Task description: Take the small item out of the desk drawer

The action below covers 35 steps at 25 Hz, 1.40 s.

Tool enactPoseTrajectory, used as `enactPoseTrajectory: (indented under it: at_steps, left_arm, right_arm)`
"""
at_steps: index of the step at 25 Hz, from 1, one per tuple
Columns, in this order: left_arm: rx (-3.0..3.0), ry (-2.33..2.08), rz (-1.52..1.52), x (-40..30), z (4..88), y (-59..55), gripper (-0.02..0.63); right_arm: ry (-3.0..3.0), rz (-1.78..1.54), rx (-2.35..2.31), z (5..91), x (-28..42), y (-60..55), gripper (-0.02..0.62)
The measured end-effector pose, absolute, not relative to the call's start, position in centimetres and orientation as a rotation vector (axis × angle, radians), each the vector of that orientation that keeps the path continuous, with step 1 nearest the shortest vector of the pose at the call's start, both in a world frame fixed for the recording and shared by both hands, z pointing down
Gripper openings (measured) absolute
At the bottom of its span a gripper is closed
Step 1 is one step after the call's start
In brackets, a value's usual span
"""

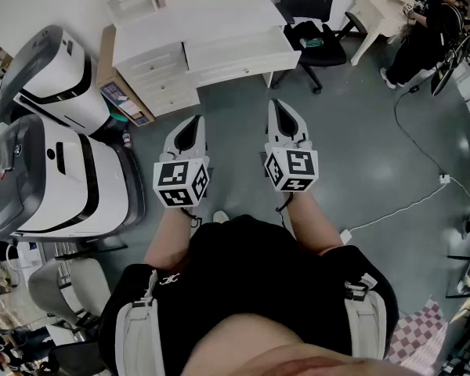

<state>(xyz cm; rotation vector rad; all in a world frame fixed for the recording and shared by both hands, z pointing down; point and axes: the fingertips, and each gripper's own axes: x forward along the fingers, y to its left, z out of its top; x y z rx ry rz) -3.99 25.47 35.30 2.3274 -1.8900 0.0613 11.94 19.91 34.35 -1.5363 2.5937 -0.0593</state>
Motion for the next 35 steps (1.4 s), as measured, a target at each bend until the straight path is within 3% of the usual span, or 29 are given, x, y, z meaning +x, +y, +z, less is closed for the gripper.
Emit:
enactPoseTrajectory:
  at_steps: [25,35]
  left_arm:
    - [2.433,-1.752,0.013,-8.4,35.8,25.1,0.015]
    - [2.436,-1.771,0.022,-10.4,36.4,21.3,0.015]
  right_arm:
    - [2.513,-0.026,-1.683,35.1,7.3,21.7,-0.005]
    - [2.469,-0.027,-1.698,35.6,6.6,17.1,-0.005]
